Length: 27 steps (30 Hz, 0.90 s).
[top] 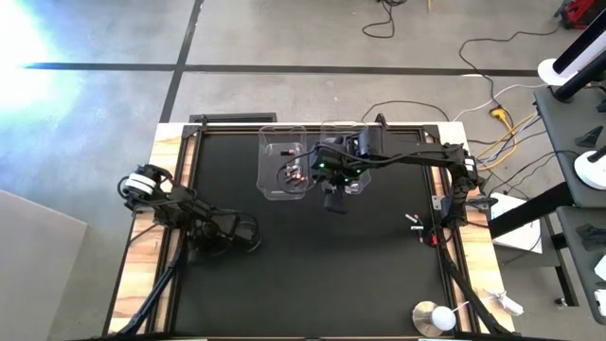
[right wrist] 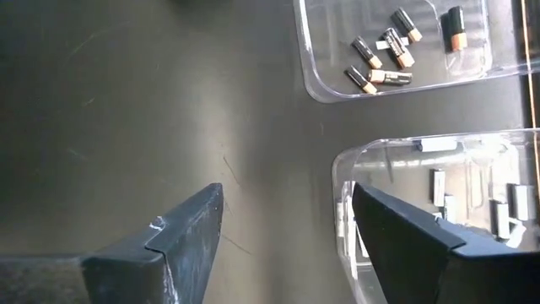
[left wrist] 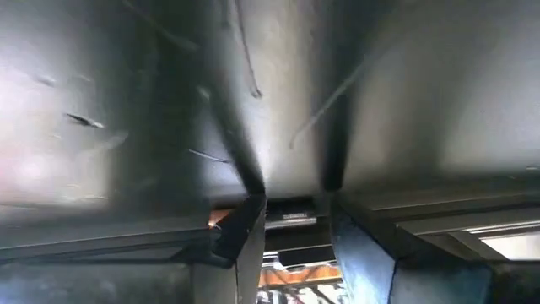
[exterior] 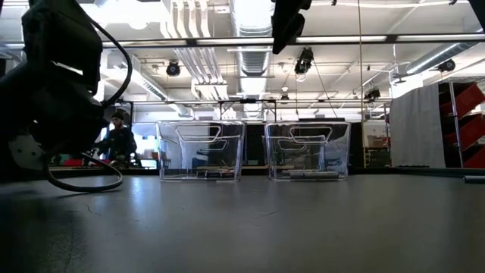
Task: Sort batteries
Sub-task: Put the black battery into the left transparent bin
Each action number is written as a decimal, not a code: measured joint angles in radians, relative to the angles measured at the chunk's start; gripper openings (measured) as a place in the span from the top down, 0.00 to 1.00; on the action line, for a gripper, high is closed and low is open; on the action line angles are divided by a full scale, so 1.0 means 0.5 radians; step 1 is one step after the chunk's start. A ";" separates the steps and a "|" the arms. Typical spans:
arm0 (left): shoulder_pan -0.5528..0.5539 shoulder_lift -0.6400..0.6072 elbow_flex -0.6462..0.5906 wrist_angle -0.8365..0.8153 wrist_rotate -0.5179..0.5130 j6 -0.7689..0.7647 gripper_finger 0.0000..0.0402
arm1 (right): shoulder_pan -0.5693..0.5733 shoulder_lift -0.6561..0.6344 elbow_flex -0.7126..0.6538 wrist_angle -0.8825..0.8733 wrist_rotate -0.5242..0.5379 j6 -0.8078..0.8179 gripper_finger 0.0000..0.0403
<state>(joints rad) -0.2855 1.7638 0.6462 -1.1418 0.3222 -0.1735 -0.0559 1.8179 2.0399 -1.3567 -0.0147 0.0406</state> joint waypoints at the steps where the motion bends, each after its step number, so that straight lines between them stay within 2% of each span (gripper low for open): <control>1: 0.000 -0.001 -0.013 0.007 0.030 -0.014 0.71 | -0.001 0.000 0.000 0.000 0.000 0.010 0.37; 7: -0.001 -0.057 -0.048 0.010 0.018 -0.055 0.71 | -0.002 0.001 -0.001 0.030 0.040 0.001 0.37; 11: -0.004 -0.100 0.018 -0.022 -0.102 -0.112 0.71 | -0.002 0.001 -0.003 0.107 0.040 -0.013 0.35; 15: -0.004 -0.121 0.091 -0.012 -0.110 -0.178 0.69 | -0.002 0.001 -0.005 0.130 0.040 -0.013 0.33; 18: -0.003 -0.121 0.090 -0.019 -0.103 -0.239 0.64 | -0.002 0.001 -0.013 0.132 0.040 -0.013 0.31; 22: 0.000 -0.123 0.015 -0.043 -0.102 -0.356 0.51 | -0.002 0.003 -0.014 0.137 0.039 -0.021 0.29; 27: 0.002 -0.099 -0.029 -0.002 -0.101 -0.355 0.37 | -0.002 0.003 -0.031 0.184 0.038 -0.030 0.28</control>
<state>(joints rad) -0.2848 1.7144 0.6315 -1.1428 0.2717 -0.3511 -0.0570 1.8194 2.0247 -1.2645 0.0044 0.0257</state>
